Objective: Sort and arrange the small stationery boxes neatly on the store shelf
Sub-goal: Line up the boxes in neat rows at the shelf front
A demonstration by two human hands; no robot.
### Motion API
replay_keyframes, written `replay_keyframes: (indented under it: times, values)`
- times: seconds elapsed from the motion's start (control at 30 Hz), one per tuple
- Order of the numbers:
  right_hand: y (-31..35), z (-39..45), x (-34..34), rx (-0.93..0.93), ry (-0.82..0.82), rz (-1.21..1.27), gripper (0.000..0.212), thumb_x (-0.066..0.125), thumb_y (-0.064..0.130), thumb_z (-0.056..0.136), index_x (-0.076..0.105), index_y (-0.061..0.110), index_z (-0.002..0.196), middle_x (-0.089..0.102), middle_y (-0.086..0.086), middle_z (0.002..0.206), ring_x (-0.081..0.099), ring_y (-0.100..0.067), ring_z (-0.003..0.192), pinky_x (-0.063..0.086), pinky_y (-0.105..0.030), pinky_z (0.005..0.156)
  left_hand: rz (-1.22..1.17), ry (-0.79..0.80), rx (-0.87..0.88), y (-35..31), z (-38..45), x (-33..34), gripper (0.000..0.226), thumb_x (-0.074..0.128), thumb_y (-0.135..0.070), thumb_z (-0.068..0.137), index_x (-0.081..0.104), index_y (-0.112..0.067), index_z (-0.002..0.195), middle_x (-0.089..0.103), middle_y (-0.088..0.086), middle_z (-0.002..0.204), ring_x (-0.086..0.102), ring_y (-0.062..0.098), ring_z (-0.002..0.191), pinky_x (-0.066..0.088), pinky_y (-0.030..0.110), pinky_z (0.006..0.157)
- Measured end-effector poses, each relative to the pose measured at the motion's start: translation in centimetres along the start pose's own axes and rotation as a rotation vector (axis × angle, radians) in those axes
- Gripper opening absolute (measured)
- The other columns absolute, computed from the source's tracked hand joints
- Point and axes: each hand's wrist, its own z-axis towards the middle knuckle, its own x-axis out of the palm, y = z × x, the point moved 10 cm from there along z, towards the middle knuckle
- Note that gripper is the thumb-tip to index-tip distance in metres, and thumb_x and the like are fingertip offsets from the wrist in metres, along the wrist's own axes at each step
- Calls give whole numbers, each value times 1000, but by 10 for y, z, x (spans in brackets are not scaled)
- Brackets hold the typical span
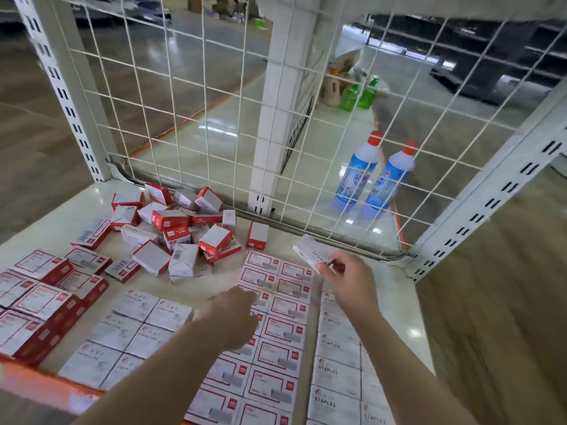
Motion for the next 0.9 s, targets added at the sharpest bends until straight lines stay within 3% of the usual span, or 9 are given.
replay_keyframes:
  times: [0.13,0.2,0.3,0.4,0.5,0.63,0.83,0.9]
  values:
    - [21,-35,-14,-80,39,100,40,55,56,78,60,16,80,57,-1,74,52,-15,71,40,-29,62,-369,-135,-74,-12,-8,-24,30,42,-24,97,58,-10,118,60,10,120,58,24,106,45,29,83]
    - [25,-50,-18,-63,54,106,30,62,47,82,61,19,90,59,2,82,54,-12,77,42,-24,67,-466,-140,-64,-23,-13,-29,27,39,-17,98,62,-6,104,61,16,109,59,29,102,47,31,79]
    - [25,-71,-25,-55,31,142,26,68,28,81,63,17,103,59,5,91,56,-13,86,48,-26,78,-690,-156,-71,-29,-18,-26,23,43,-24,96,59,-14,82,60,8,89,56,20,80,43,25,67]
    - [24,-86,-25,-47,29,146,34,69,29,81,61,19,112,58,10,97,55,-7,89,49,-23,82,-873,-190,-105,-26,-26,-22,21,49,-25,94,60,-13,80,64,3,81,54,17,73,43,24,63]
    - [25,-94,-24,-72,14,157,34,69,30,81,61,20,112,59,11,98,54,-4,89,49,-20,81,-1006,-198,-142,-22,-34,-20,18,55,-20,93,63,-10,80,67,7,82,55,18,74,48,26,68]
    - [23,-101,-24,-49,-7,211,39,71,24,80,59,19,117,59,10,105,54,-1,93,43,-6,77,-1030,-201,-132,-21,-40,-25,18,57,-19,91,64,-12,76,68,5,82,58,16,76,52,30,82]
    - [25,-96,-29,-24,73,306,27,59,19,89,59,23,115,57,14,102,56,-6,100,47,-16,85,-945,-173,-92,-25,-44,-25,21,55,-15,92,62,-14,72,68,6,84,55,20,78,51,35,83]
    - [31,-93,-27,-25,133,332,27,53,18,92,56,27,117,57,18,102,56,-1,101,45,-9,78,-837,-143,-47,-33,-44,-23,19,54,-15,92,64,-11,76,67,5,83,56,18,76,51,33,80]
